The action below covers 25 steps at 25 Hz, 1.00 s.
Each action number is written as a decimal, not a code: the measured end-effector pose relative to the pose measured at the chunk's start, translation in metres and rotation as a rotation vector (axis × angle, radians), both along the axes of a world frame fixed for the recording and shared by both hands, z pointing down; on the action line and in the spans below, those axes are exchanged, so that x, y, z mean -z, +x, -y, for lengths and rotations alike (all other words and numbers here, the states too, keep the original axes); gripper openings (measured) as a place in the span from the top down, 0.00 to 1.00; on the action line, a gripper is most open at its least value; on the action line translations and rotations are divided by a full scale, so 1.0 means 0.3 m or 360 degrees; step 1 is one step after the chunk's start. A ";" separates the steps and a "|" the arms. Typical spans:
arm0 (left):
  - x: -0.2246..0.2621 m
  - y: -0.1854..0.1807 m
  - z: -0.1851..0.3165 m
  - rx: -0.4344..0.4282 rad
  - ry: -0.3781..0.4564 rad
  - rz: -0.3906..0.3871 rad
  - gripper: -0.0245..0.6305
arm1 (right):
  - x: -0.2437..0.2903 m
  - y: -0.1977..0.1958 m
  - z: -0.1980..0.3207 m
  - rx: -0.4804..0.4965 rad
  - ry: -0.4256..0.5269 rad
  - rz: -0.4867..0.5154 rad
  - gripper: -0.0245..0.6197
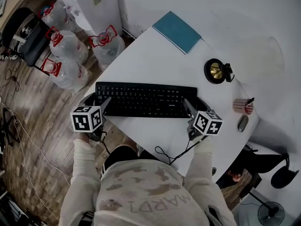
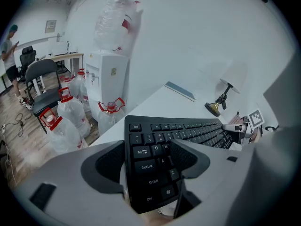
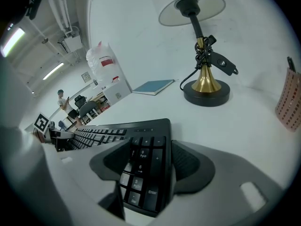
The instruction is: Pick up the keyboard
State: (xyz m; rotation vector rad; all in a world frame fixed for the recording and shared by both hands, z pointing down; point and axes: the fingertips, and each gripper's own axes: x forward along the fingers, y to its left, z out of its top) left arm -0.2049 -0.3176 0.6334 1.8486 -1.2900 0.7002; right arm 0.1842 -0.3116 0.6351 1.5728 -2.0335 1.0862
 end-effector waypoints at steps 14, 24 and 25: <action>0.146 0.013 0.036 -0.0022 0.0320 0.0017 0.48 | 0.155 0.007 -0.003 -0.0052 0.0233 -0.0002 0.52; 0.305 0.039 0.038 -0.0030 0.0569 0.0004 0.48 | 0.314 0.031 -0.025 -0.0095 0.0463 -0.0065 0.52; 0.321 0.043 0.038 -0.0030 0.0588 0.0003 0.48 | 0.330 0.035 -0.026 -0.0098 0.0487 -0.0074 0.52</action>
